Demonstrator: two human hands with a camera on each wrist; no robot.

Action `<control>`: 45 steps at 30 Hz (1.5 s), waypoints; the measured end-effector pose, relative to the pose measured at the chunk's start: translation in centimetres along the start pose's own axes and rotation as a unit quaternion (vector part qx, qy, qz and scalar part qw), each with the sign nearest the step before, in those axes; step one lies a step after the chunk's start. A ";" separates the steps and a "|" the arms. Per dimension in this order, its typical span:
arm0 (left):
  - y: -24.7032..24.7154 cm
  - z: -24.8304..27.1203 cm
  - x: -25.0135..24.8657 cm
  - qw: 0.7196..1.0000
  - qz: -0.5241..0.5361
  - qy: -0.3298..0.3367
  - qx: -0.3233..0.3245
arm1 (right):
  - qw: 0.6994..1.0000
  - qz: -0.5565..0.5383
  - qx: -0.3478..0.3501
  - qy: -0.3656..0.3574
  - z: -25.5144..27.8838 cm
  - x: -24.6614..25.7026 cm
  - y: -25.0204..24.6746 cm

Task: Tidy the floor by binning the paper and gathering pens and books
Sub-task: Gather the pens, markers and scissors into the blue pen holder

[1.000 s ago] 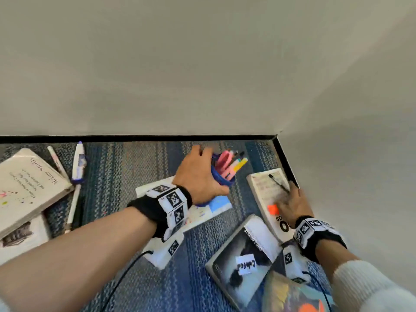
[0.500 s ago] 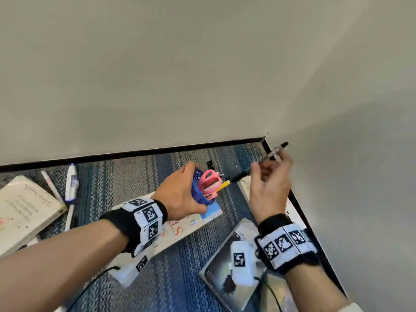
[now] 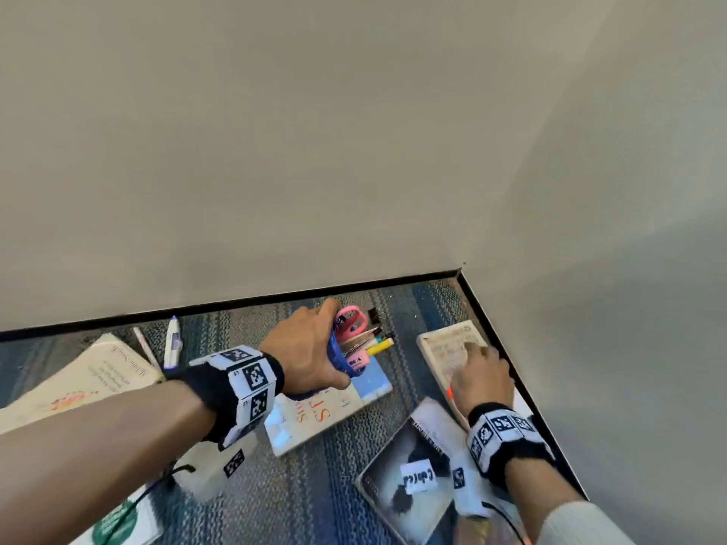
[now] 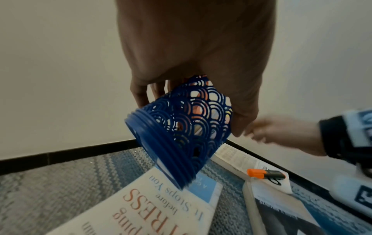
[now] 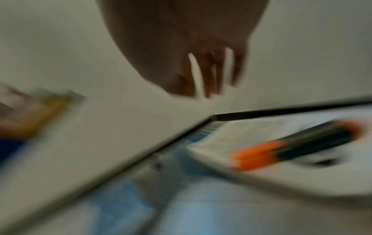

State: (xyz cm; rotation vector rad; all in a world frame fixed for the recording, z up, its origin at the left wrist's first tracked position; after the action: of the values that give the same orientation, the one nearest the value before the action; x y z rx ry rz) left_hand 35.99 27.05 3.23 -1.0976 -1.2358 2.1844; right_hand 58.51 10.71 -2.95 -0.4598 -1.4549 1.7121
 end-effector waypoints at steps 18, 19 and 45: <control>3.3 -0.4 2.8 0.996 0.082 -0.038 -0.010 | 0.902 -0.057 0.091 -0.418 4.1 15.4 -5.2; 3.3 -0.2 3.6 0.992 0.110 -0.056 -0.021 | 0.894 -0.042 0.115 -0.431 3.9 16.4 -4.7; 5.3 3.8 14.1 0.983 0.126 -0.137 -0.006 | 0.889 -0.109 -0.014 -0.443 -1.7 21.4 3.5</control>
State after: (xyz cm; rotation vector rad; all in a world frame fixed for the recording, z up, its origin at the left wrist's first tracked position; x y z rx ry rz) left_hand 24.59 31.53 -6.23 -1.0319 -1.2800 2.5939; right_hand 45.75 28.34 -1.85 0.5554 -2.0508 1.7874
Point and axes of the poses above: each hand's wrist, its own z-axis away from the middle knuckle, its own y-axis out of the palm, x = y × z, the point moved 6 cm from there along -z, towards the middle knuckle, and after that the axes turned 10 degrees about x, right-handed, at the moved point
